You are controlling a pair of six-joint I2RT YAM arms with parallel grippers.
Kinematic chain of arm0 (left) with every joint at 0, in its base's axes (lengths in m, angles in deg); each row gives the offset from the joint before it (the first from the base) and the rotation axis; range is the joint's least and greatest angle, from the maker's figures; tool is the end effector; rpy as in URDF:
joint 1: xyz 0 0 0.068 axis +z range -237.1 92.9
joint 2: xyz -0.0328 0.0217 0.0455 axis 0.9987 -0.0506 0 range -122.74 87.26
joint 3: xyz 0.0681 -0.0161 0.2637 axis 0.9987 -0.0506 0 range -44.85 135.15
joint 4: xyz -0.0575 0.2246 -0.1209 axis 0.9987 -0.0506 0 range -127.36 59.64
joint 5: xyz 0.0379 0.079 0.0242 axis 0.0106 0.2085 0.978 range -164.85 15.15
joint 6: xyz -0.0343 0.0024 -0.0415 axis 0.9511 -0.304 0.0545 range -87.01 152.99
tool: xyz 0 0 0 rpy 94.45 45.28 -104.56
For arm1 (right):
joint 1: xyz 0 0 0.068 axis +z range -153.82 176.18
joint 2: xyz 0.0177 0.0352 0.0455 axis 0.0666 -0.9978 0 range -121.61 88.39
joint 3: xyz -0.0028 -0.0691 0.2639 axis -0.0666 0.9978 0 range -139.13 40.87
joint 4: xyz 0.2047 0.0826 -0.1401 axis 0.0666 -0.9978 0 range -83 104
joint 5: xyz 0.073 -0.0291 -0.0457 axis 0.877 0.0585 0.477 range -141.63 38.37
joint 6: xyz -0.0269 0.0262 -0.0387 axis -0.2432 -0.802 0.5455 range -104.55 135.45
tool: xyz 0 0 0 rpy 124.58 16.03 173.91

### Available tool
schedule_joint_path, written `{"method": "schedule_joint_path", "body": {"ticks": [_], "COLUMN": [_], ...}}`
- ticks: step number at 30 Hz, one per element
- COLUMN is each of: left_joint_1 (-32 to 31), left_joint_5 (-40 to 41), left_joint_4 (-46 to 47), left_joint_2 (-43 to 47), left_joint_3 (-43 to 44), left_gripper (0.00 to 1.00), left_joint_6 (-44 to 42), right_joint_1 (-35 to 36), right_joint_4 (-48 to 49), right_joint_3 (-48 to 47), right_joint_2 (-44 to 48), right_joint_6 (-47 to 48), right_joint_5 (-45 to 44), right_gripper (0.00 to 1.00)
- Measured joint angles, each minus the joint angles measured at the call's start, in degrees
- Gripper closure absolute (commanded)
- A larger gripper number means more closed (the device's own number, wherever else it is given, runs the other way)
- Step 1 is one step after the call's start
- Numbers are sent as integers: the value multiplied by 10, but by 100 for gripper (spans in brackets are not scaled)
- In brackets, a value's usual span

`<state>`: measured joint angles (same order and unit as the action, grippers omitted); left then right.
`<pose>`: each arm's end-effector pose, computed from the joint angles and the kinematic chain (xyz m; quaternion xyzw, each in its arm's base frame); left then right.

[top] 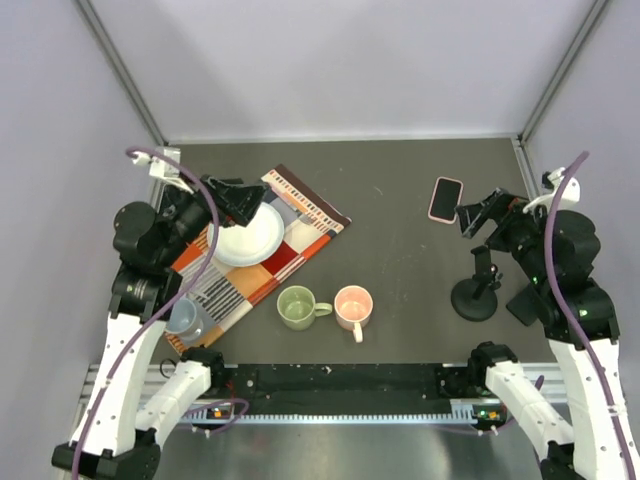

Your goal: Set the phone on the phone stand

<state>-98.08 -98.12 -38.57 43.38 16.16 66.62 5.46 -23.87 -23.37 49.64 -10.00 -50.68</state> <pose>0.1461 -0.0427 0.4427 0.0253 0.6543 -0.4038 0.6389 0.1148 0.0195 0.4149 0.1044 0.7721 0.1933 0.5963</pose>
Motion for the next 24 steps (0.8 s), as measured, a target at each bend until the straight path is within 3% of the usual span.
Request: {"method": "schedule_joint_path", "body": {"ticks": [9, 16, 20, 24], "left_joint_1": [0, 0, 0, 0], "left_joint_5": [-98, -146, -160, -169], "left_joint_4": [-9, -7, -7, -7], "left_joint_2": [-73, -80, -86, -86], "left_joint_3": [0, -25, -30, -31], "left_gripper": [5, 6, 7, 7], "left_joint_6": [19, 25, 27, 27], "right_joint_1": [0, 0, 0, 0], "right_joint_4": [-59, -115, -128, -129], "right_joint_3": [78, 122, 126, 132], "right_joint_2": [42, 95, 97, 89], "right_joint_6": [19, 11, 0, -4], "right_joint_5": [-59, -116, -144, -164], "right_gripper": [1, 1, 14, 36]}}
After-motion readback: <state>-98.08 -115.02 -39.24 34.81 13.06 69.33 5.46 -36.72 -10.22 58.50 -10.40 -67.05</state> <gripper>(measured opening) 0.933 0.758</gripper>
